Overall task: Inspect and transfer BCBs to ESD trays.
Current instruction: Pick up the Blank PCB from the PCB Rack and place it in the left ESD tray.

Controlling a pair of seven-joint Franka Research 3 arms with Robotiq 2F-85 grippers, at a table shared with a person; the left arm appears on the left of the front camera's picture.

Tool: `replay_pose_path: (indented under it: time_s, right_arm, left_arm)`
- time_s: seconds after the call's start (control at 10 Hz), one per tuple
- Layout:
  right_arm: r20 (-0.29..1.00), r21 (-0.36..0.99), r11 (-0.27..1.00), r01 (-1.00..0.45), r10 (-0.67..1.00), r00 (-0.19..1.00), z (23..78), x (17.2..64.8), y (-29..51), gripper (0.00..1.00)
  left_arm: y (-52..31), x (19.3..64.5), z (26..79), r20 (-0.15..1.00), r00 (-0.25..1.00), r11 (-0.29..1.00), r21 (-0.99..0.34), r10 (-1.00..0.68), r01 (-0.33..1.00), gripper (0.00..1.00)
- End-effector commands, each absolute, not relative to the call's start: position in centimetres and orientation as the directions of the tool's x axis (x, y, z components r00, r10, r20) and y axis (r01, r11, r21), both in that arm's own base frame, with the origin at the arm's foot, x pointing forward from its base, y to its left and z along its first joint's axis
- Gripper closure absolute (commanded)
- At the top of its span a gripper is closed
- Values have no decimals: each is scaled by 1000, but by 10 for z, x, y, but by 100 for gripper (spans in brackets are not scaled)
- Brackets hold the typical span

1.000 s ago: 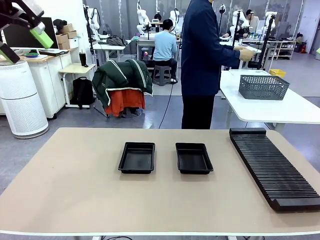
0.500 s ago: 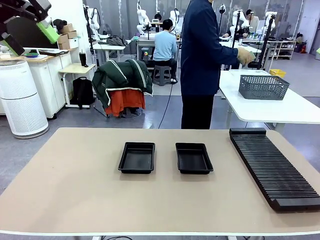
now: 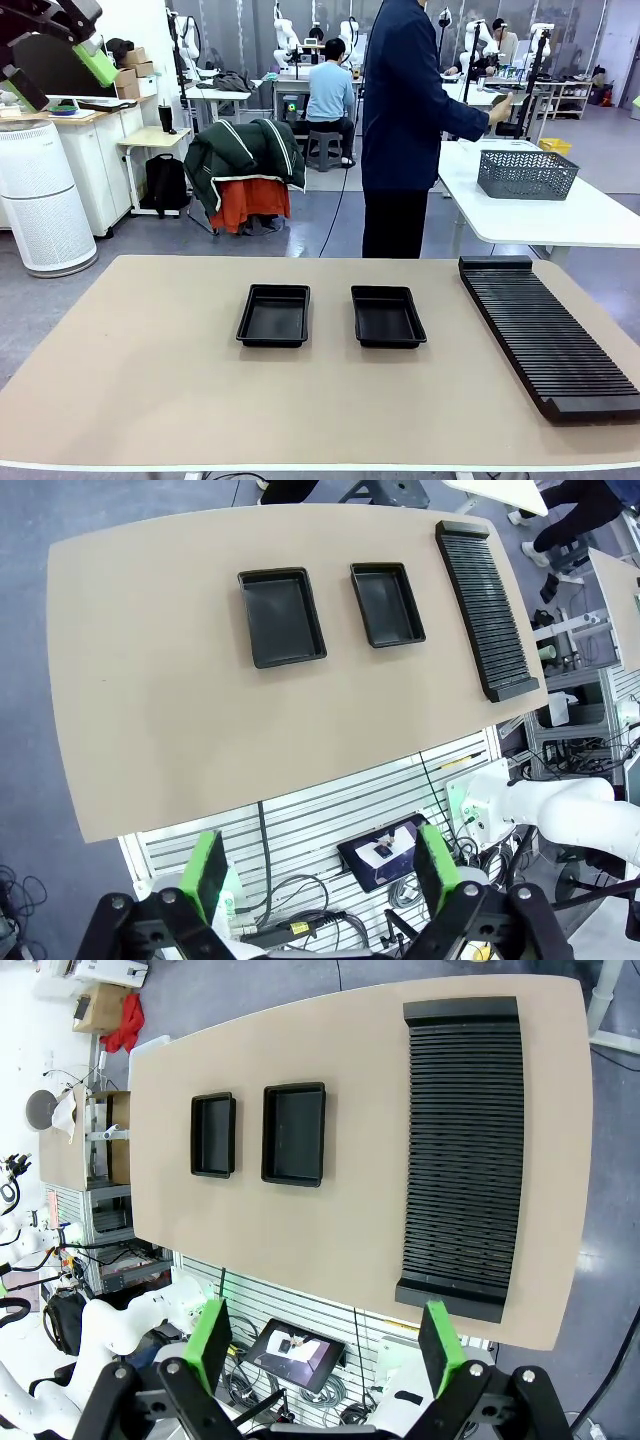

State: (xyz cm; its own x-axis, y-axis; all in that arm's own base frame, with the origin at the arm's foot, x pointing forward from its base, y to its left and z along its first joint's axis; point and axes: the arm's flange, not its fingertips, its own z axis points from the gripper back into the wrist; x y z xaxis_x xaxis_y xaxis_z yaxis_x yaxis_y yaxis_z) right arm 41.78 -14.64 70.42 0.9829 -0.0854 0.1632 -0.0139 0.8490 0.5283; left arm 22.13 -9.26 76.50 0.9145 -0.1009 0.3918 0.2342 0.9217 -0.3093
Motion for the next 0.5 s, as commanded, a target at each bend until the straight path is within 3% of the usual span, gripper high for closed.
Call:
replay_pose_path:
  time_s: [0.0, 0.4]
  right_arm:
    - [167, 530, 848, -19, -83, 982, 705, 417, -147, 0]
    - [167, 530, 848, -19, -83, 982, 705, 417, -147, 0]
  left_arm:
    - [-92, 221, 765, 392, 914, 921, -310, -100, 234, 0]
    - [-92, 221, 765, 392, 914, 921, -310, -100, 234, 0]
